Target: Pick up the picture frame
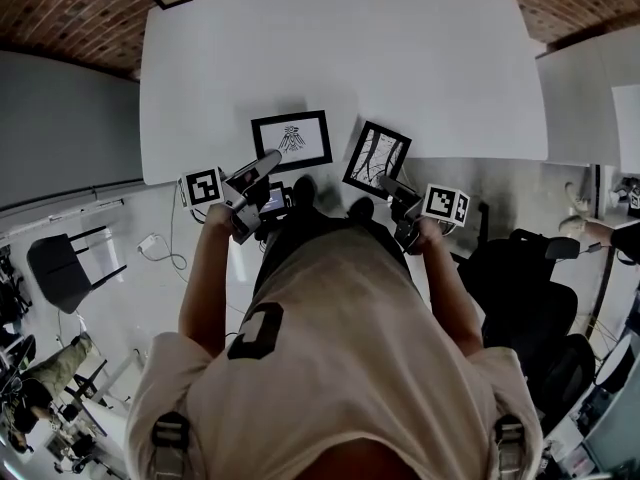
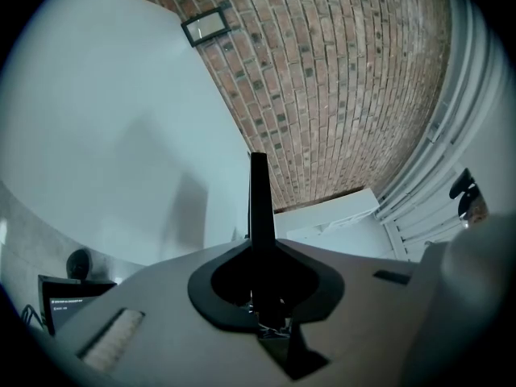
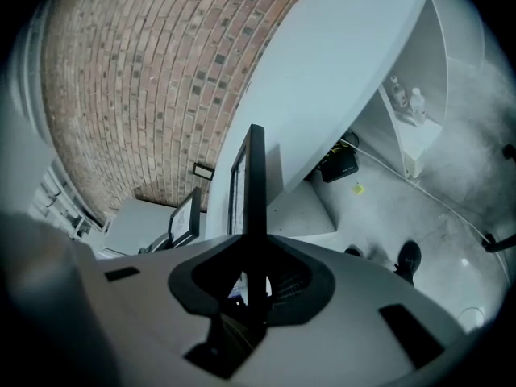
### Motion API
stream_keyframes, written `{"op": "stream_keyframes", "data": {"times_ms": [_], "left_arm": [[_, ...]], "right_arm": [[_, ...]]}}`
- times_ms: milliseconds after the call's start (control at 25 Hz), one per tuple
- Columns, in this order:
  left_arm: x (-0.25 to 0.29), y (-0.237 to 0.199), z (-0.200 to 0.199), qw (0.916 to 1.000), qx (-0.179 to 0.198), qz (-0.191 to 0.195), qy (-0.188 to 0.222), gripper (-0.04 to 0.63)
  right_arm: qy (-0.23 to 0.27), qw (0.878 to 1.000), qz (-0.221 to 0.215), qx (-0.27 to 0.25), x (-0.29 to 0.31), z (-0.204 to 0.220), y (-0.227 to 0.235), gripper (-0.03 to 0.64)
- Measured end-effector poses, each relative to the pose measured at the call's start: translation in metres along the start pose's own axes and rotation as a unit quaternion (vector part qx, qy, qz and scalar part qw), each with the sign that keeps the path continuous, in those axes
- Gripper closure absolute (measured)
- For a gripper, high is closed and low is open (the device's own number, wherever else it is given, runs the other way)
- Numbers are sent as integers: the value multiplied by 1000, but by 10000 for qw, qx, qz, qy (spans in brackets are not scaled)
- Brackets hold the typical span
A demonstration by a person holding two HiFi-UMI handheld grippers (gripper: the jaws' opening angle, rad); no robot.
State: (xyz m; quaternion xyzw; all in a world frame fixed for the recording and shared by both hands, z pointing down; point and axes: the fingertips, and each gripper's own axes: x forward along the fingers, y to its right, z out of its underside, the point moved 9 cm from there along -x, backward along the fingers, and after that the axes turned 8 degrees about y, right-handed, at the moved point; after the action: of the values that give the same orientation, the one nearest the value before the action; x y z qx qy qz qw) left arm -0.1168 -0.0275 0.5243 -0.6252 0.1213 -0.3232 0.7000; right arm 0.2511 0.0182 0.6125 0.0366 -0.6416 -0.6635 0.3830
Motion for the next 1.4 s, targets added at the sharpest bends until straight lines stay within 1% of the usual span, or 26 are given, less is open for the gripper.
{"op": "stream_keyframes", "data": {"times_ms": [200,280,400,480,640,840,1000,1120,1280,1320,1400], "left_arm": [[8,8,5,9998,43,168,91,565],[11,12,8,9997,78,208,87,565],[15,15,10,9995,195,236,59,565],[16,17,13,9995,144,263,78,565],[17,19,17,9996,136,213,115,565],[19,22,20,9996,156,180,131,565],[20,24,20,9995,244,122,128,565],[22,29,21,9996,186,147,145,565],[22,31,27,9995,203,98,211,565],[22,31,30,9994,232,58,241,565],[23,33,38,9993,207,5,325,565]], "right_arm": [[285,9993,-238,-28,-7,-11,-13,543],[323,9988,-362,-73,-8,-14,-19,545],[344,9984,-423,-178,-10,-18,-25,543],[357,9981,-457,-199,-12,-21,-28,545],[362,9974,-618,-98,-14,-25,-28,545],[359,9972,-655,-44,-18,-30,-23,545],[389,9969,-682,-103,-21,-34,-24,545],[369,9968,-700,-140,-22,-36,-27,546],[301,9971,-673,-209,-26,-39,-27,548],[319,9967,-727,-168,-28,-40,-26,548],[379,9939,-1033,6,-30,-41,-24,548]]}}
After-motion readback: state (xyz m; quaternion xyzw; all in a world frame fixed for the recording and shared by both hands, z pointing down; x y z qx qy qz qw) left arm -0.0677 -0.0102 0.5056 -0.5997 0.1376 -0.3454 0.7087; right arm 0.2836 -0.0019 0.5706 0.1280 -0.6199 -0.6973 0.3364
